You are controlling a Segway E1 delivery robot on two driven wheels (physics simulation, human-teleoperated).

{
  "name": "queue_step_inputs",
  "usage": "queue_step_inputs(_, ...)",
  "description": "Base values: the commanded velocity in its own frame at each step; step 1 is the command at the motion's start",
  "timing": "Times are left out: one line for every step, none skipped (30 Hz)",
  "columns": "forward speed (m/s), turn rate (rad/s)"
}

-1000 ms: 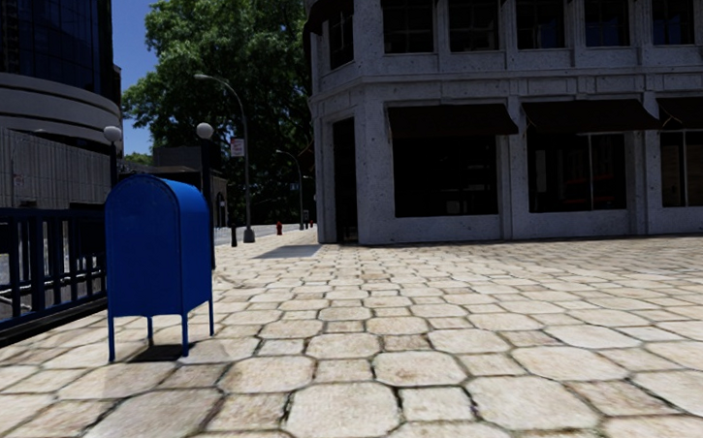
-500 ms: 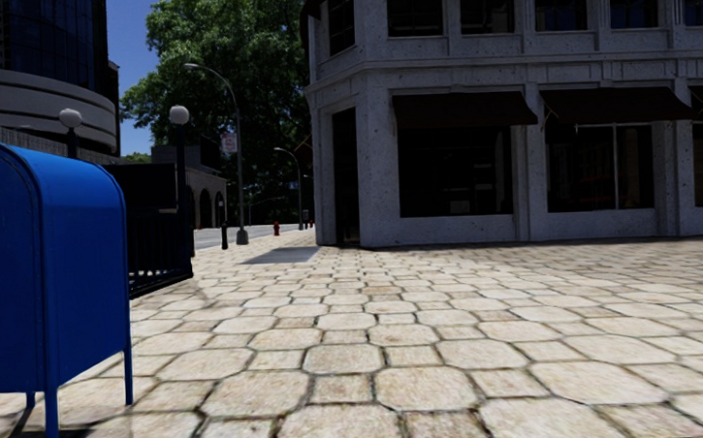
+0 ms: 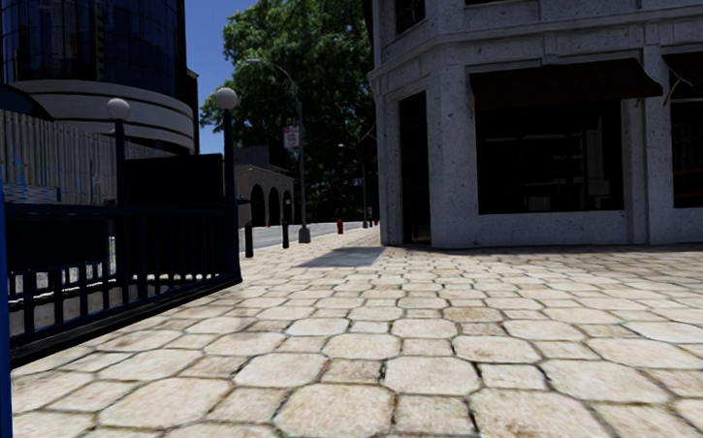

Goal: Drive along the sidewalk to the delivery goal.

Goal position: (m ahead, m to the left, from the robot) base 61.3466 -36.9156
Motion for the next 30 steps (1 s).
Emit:
queue_step_inputs(2.0,0.0)
queue_step_inputs(2.0,0.0)
queue_step_inputs(2.0,0.0)
queue_step_inputs(2.0,0.0)
queue_step_inputs(2.0,0.0)
queue_step_inputs(2.0,0.0)
queue_step_inputs(2.0,0.0)
queue_step_inputs(2.0,0.0)
queue_step_inputs(2.0,0.0)
queue_step_inputs(2.0,0.0)
queue_step_inputs(2.0,0.0)
queue_step_inputs(2.0,0.0)
queue_step_inputs(2.0,0.0)
queue_step_inputs(2.0,0.0)
queue_step_inputs(2.0,0.0)
queue_step_inputs(2.0,0.0)
queue_step_inputs(2.0,0.01)
queue_step_inputs(2.0,0.11)
queue_step_inputs(2.0,0.2)
queue_step_inputs(2.0,0.23)
queue_step_inputs(2.0,0.23)
queue_step_inputs(2.0,0.25)
queue_step_inputs(2.0,0.25)
queue_step_inputs(2.0,0.25)
queue_step_inputs(2.0,0.25)
queue_step_inputs(2.0,0.25)
queue_step_inputs(2.0,0.25)
queue_step_inputs(2.0,0.25)
queue_step_inputs(2.0,0.25)
queue_step_inputs(2.0,0.24)
